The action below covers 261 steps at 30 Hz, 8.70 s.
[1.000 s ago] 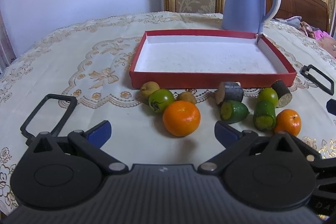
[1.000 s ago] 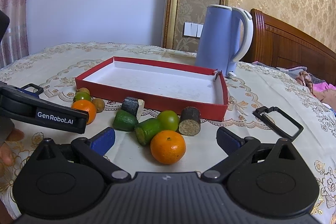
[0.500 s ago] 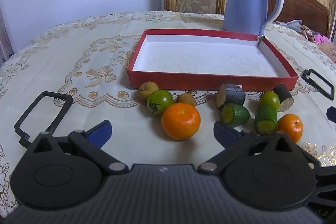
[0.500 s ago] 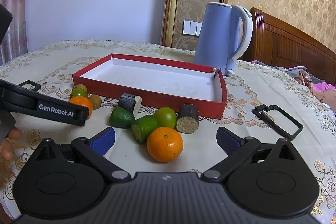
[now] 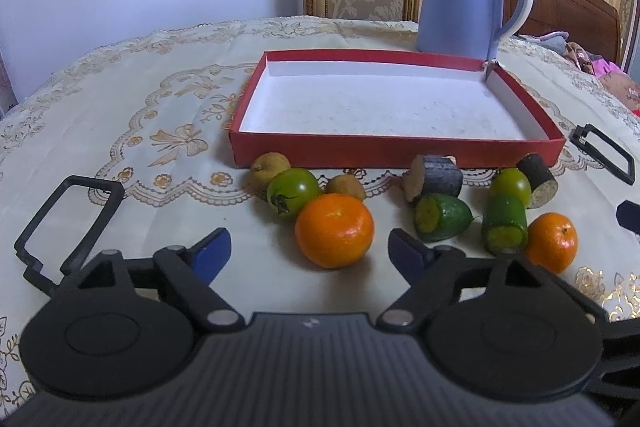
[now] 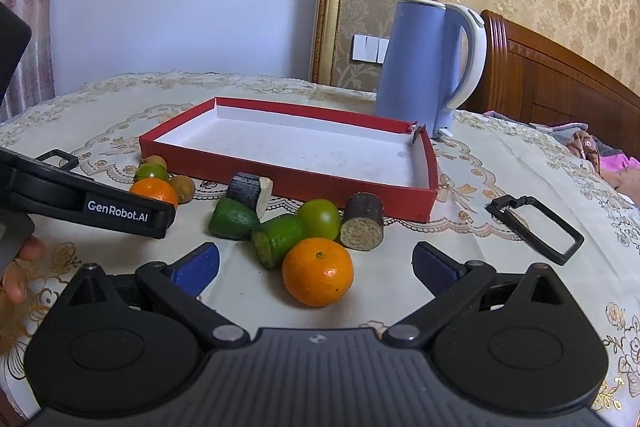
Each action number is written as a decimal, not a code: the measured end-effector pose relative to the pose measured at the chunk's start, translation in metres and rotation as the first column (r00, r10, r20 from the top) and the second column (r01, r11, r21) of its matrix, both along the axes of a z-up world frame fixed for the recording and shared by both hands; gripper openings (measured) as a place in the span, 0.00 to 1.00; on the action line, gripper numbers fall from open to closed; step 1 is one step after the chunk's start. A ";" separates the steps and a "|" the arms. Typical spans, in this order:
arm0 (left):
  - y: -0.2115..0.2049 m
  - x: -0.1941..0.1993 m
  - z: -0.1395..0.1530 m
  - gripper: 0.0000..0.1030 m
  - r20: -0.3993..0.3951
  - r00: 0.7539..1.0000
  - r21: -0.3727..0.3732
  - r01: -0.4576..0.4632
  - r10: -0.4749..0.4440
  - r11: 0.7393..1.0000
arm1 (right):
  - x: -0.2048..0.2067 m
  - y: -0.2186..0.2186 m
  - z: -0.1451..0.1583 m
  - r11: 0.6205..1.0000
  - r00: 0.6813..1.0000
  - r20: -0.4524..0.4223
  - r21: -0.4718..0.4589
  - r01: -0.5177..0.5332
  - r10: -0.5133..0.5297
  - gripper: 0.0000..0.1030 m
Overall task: Organize fruits
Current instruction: 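Close the left tool on an orange while the right tool grasps the larger orange, then carry the orange into the red tray and open the left tool while the right tool holds its orange, then carry the large orange into the tray and open the right tool, then move the open left tool down to the small brown pear, then close the left tool on the brown pear while the right tool grasps a dark eggplant chunk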
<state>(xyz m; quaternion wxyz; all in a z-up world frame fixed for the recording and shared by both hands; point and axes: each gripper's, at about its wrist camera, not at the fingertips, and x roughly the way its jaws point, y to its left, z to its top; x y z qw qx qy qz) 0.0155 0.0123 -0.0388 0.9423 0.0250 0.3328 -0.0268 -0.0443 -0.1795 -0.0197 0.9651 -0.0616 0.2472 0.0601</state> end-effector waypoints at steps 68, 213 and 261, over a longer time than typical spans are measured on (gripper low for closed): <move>-0.015 0.079 0.049 0.40 0.046 0.997 0.040 0.064 -0.066 0.997 | 0.018 -0.028 -0.003 0.994 0.996 -0.066 0.098 -0.055 0.061 0.42; 0.052 0.052 0.016 0.53 -0.233 0.954 -0.299 -0.254 0.187 0.920 | 0.045 -0.045 0.018 0.990 0.999 0.029 0.133 -0.047 0.044 0.72; 0.053 0.102 0.015 0.36 -0.266 0.958 -0.205 -0.165 0.108 0.965 | 0.029 -0.035 0.017 0.993 0.998 0.024 0.098 -0.065 0.063 0.72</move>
